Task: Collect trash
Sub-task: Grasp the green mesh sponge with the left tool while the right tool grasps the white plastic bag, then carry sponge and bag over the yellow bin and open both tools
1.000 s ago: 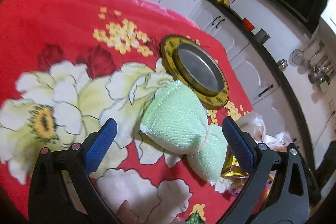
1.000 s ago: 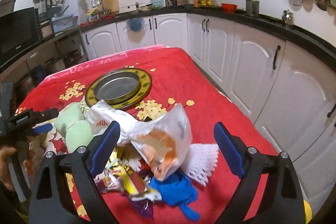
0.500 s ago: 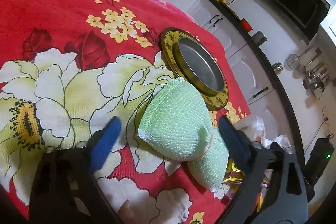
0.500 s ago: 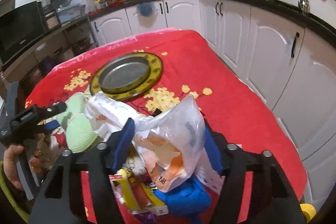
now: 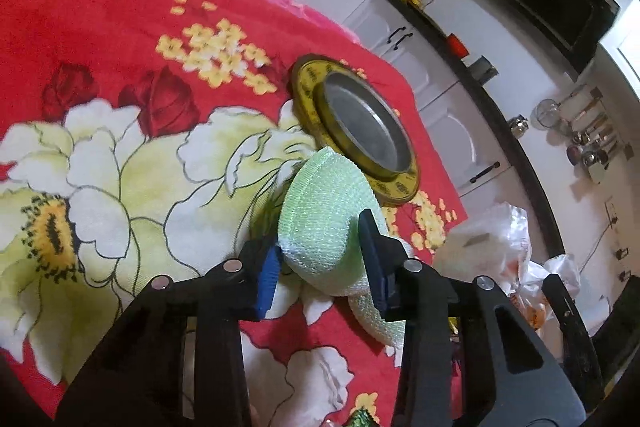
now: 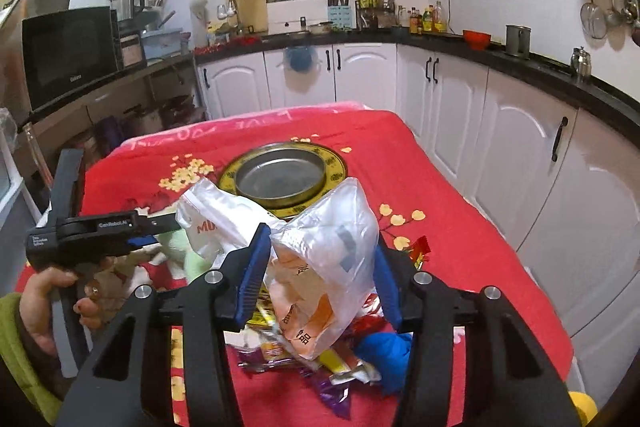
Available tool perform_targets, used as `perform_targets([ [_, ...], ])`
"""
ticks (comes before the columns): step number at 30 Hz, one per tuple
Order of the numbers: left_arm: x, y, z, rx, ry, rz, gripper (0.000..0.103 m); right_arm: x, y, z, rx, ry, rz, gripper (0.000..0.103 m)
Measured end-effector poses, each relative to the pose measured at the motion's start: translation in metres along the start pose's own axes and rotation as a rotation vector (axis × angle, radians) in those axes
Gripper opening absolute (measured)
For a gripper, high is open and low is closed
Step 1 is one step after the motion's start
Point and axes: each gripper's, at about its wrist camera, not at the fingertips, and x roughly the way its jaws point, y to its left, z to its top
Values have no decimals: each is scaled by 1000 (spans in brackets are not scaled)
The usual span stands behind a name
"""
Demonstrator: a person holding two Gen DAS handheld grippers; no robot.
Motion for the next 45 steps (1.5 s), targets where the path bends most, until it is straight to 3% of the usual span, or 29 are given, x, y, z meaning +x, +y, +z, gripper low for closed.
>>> perform_targets([
  [6, -19, -21, 2, 82, -56, -15, 26, -19, 3, -3, 41, -29, -6, 40],
  [27, -81, -84, -6, 280, -196, -100, 24, -96, -3, -10, 148, -145, -27, 38],
  [45, -87, -134, -45, 421, -162, -197, 23, -166, -51, -38, 261, -208, -124, 38],
])
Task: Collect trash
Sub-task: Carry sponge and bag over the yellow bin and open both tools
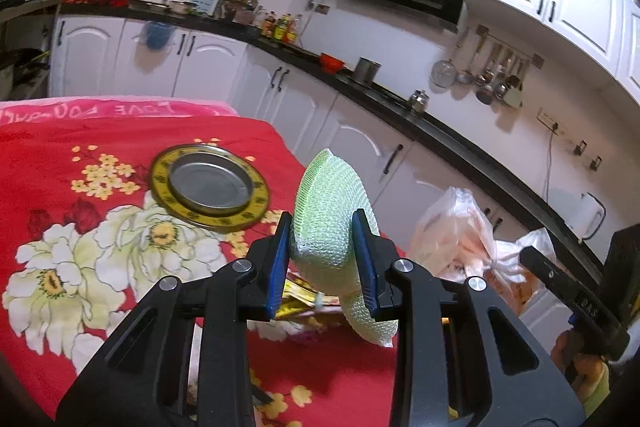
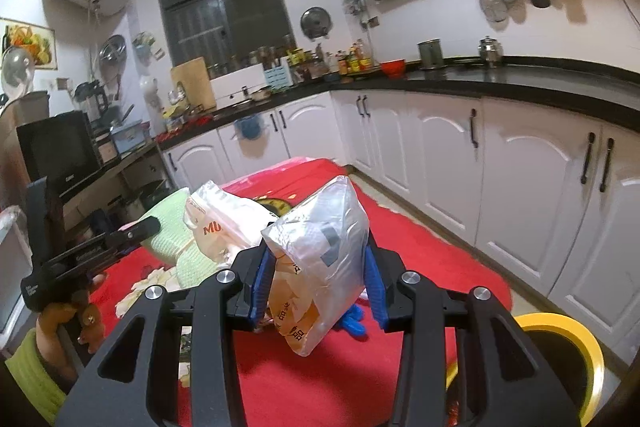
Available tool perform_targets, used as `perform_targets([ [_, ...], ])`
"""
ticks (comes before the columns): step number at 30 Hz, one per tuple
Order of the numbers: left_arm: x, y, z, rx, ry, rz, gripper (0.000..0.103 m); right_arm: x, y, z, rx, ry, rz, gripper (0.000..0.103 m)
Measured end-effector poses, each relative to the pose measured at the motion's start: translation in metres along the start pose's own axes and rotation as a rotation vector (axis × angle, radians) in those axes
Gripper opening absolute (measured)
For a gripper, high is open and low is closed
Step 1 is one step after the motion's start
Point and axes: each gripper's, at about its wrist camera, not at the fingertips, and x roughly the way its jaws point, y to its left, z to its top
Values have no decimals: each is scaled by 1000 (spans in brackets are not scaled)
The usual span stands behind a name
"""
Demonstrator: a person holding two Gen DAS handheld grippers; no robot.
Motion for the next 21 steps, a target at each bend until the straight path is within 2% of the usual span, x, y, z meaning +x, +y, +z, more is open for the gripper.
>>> perform_targets([
  [21, 13, -76, -40, 145, 88, -130, 23, -60, -63, -19, 66, -37, -169, 38],
])
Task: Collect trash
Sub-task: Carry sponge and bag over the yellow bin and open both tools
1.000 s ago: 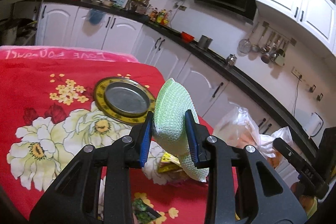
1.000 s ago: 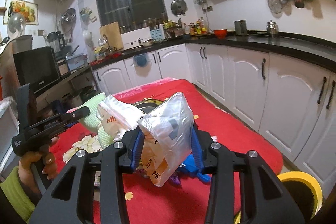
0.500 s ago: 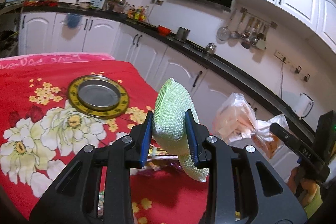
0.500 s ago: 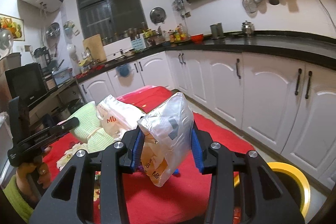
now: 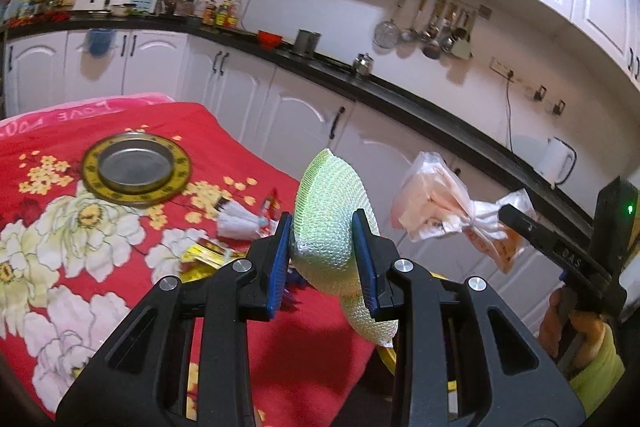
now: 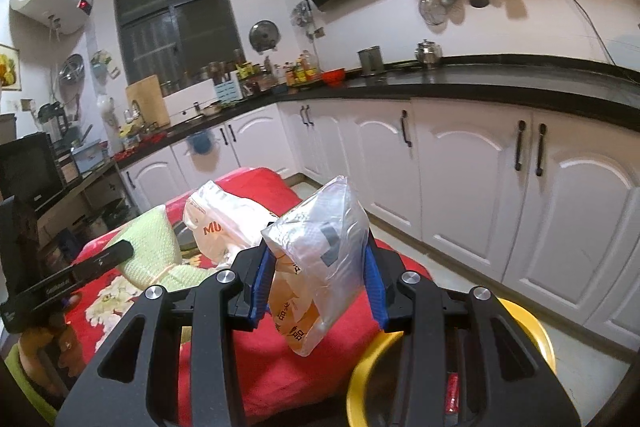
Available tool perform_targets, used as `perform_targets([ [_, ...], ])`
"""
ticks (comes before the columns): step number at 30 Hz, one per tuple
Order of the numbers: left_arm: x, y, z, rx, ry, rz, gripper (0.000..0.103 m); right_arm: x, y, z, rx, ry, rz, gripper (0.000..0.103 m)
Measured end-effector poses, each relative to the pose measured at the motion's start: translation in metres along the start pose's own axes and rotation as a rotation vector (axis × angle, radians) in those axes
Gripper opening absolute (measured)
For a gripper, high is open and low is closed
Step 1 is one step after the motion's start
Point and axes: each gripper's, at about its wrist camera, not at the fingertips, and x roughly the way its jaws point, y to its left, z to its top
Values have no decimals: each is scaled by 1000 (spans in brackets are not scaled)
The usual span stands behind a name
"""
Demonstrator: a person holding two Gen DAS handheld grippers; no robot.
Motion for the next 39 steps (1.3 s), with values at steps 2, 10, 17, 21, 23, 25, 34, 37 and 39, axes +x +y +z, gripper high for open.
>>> perform_targets([
  [2, 4, -7, -4, 15, 14, -9, 23, -3, -6, -2, 5, 0, -13, 38],
  [10, 15, -30, -18, 51, 55, -46, 23, -14, -36, -11, 34, 5, -81, 38],
  [17, 24, -49, -30, 65, 83, -74, 23, -21, -60, -19, 61, 16, -124, 38],
  [21, 32, -59, -37, 70, 102, -91, 23, -25, -73, -24, 73, 26, -147, 38],
  [23, 37, -64, -41, 75, 110, -96, 23, -27, -80, -27, 81, 31, -159, 38],
  [25, 42, -69, -45, 73, 122, -107, 24, -29, -87, -30, 87, 36, -173, 38],
  [34, 61, -91, -58, 96, 166, -141, 24, -38, -112, -41, 114, 46, -231, 38],
  [37, 69, -99, -66, 110, 188, -152, 24, -37, -117, -44, 105, 57, -248, 38],
  [39, 75, -104, -70, 117, 206, -163, 24, -36, -119, -46, 100, 63, -257, 38],
])
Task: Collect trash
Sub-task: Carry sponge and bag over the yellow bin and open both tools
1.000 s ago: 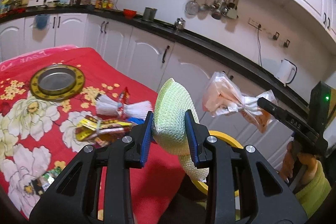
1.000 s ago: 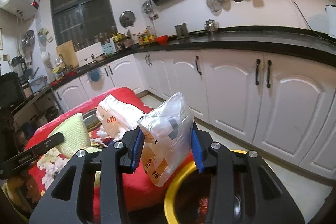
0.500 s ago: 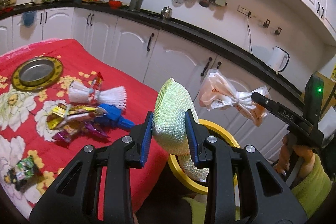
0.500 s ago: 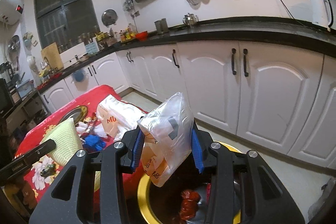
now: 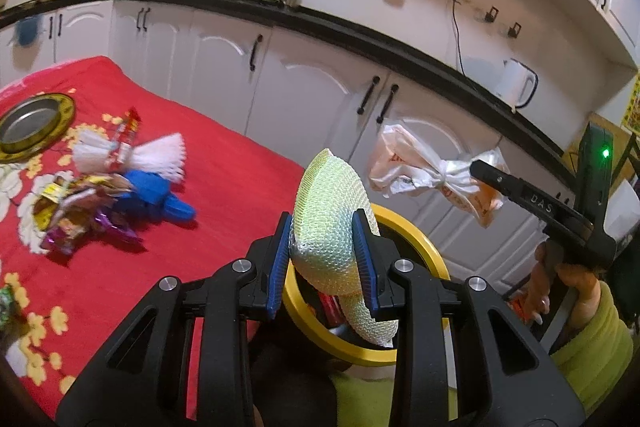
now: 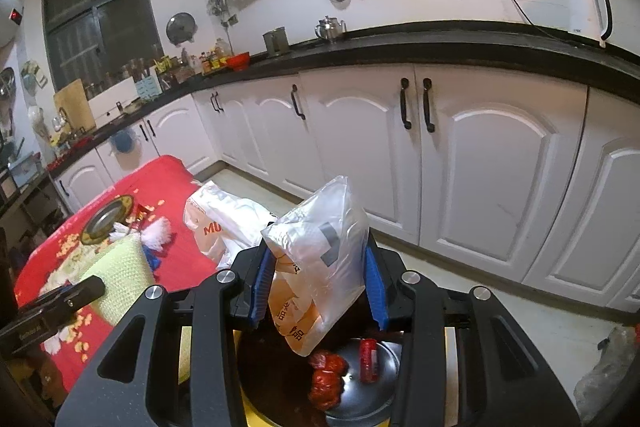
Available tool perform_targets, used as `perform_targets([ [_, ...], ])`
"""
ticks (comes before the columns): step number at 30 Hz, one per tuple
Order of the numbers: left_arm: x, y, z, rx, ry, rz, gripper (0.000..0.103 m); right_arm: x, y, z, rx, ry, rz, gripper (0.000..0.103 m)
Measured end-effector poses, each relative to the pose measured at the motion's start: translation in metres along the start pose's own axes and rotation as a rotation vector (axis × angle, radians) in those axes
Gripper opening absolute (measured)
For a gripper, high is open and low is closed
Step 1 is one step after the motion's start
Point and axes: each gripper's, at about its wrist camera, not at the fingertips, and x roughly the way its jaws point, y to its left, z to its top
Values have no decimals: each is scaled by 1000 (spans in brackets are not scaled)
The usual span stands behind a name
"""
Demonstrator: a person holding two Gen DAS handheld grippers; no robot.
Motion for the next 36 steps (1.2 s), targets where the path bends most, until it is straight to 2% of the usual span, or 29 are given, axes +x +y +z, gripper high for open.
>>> perform_targets([
  [6, 22, -11, -8, 20, 55, -28, 24, 8, -8, -7, -6, 30, -32, 38],
  [13, 43, -15, -18, 26, 107, -26, 24, 25, -25, -16, 38, 95, -37, 38],
  [20, 61, -15, -26, 7, 155, -28, 26, 34, -37, -24, 87, 139, -24, 46],
  [22, 65, -15, -28, 2, 165, -32, 34, 36, -42, -26, 112, 150, -17, 52],
  [24, 67, -13, -29, -1, 167, -24, 47, 37, -46, -28, 129, 153, -21, 58],
  [29, 61, -5, -32, -29, 152, 9, 68, 38, -47, -28, 133, 153, -21, 59],
  [32, 53, 0, -31, -47, 129, 26, 84, 38, -46, -29, 130, 147, -18, 62],
  [34, 48, 0, -30, -55, 113, 34, 91, 37, -45, -28, 126, 141, -15, 62],
  [36, 43, 0, -29, -54, 100, 46, 92, 35, -42, -27, 121, 137, -13, 63],
])
